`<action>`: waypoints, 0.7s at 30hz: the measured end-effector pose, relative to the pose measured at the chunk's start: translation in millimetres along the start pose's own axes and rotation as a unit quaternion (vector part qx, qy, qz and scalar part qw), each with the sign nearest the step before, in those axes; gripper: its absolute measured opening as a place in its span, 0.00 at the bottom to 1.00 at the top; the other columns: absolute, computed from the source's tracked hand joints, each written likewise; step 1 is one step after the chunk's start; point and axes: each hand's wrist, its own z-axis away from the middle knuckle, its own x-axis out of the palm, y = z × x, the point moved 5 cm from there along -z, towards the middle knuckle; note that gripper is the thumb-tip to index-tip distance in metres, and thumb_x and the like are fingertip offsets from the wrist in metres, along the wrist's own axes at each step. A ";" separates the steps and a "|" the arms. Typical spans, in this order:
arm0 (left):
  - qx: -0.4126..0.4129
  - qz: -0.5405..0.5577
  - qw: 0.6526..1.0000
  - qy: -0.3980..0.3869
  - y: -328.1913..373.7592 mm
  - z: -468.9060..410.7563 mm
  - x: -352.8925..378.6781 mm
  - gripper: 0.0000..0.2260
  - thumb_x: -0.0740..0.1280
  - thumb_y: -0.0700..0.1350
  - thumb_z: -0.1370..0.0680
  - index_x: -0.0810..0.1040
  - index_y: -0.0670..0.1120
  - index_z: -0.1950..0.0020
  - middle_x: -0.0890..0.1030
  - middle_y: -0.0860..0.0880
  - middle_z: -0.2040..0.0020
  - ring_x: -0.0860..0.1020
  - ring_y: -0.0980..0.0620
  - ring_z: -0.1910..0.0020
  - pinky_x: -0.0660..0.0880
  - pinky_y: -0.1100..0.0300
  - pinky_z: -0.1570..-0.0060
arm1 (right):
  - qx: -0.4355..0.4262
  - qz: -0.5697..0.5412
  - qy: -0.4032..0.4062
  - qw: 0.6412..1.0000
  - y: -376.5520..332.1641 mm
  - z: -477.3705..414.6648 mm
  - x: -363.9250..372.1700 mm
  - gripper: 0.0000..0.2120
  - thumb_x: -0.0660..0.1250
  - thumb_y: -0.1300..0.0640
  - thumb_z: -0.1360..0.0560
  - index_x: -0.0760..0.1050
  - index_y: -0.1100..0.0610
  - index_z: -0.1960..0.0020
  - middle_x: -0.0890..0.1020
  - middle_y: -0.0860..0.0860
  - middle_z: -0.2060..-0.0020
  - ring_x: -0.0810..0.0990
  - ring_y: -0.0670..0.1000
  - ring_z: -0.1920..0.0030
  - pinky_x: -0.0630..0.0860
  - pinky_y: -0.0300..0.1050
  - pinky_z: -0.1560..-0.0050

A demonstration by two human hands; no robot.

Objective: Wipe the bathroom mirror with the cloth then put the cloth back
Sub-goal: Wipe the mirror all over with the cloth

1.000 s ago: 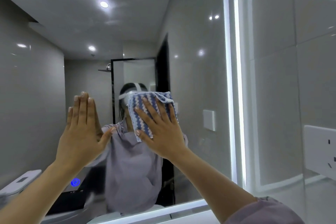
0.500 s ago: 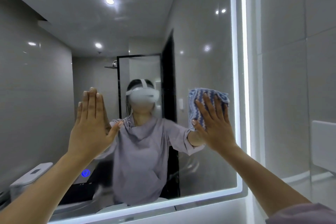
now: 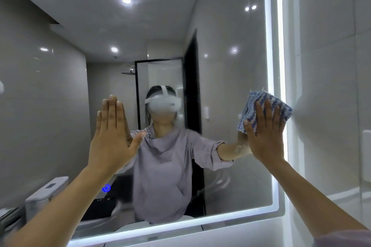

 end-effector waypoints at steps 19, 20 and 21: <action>0.004 0.009 1.000 -0.004 4.3 1.5 -5.3 0.42 0.49 0.65 0.24 0.37 0.38 0.24 0.37 0.41 0.23 0.37 0.45 0.23 0.33 0.56 0.26 | -0.044 0.043 -0.010 0.998 -106.8 41.9 23.6 0.39 0.56 0.40 0.22 0.46 0.60 0.22 0.44 0.62 0.23 0.40 0.66 0.24 0.37 0.65 0.26; 0.004 0.006 1.000 -0.005 4.5 1.3 -5.7 0.42 0.49 0.65 0.24 0.37 0.38 0.24 0.37 0.41 0.23 0.37 0.45 0.23 0.33 0.56 0.26 | -0.057 0.041 -0.009 0.998 -115.1 44.7 23.5 0.38 0.57 0.41 0.22 0.47 0.60 0.22 0.43 0.62 0.23 0.40 0.65 0.24 0.35 0.64 0.26; 0.003 0.002 1.000 -0.007 4.6 1.2 -5.9 0.42 0.48 0.66 0.24 0.37 0.38 0.24 0.37 0.41 0.23 0.37 0.45 0.23 0.32 0.56 0.26 | -0.070 0.037 -0.013 0.997 -123.8 47.9 23.6 0.37 0.53 0.40 0.21 0.47 0.59 0.22 0.43 0.61 0.23 0.40 0.64 0.24 0.34 0.62 0.26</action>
